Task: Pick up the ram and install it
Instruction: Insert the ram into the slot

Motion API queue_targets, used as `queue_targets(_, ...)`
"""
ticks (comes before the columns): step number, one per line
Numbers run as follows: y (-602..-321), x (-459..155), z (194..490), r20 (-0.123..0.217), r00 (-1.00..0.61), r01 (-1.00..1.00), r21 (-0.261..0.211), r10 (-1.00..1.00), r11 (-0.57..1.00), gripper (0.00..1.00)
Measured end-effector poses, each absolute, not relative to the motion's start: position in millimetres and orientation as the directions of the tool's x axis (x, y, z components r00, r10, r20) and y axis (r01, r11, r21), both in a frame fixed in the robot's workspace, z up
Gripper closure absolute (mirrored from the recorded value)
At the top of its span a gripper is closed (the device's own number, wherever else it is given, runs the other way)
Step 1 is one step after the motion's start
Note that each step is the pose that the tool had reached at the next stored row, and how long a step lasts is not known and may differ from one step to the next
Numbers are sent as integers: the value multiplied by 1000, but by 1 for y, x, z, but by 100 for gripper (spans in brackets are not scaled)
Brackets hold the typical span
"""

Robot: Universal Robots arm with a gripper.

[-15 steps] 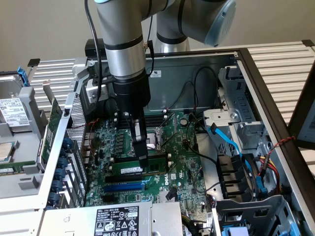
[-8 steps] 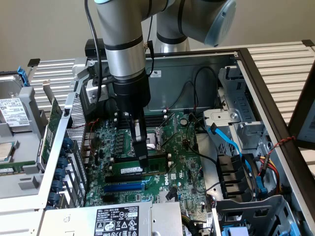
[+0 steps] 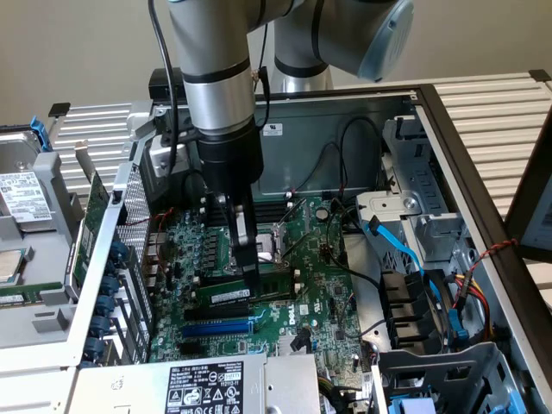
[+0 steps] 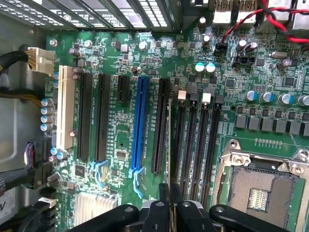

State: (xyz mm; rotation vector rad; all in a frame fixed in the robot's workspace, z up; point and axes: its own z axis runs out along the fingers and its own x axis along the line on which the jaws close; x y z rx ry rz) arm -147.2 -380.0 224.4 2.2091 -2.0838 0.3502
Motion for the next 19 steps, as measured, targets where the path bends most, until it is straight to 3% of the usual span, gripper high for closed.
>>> queue_targets(9, -381, -147, 256, 223, 46, -993, -95, -974, -69, 87)
queue_targets(15, -386, -147, 257, 166, 47, -994, -93, -985, -64, 87)
queue_targets(19, -390, -146, 264, 159, 50, -995, -77, -986, -63, 87)
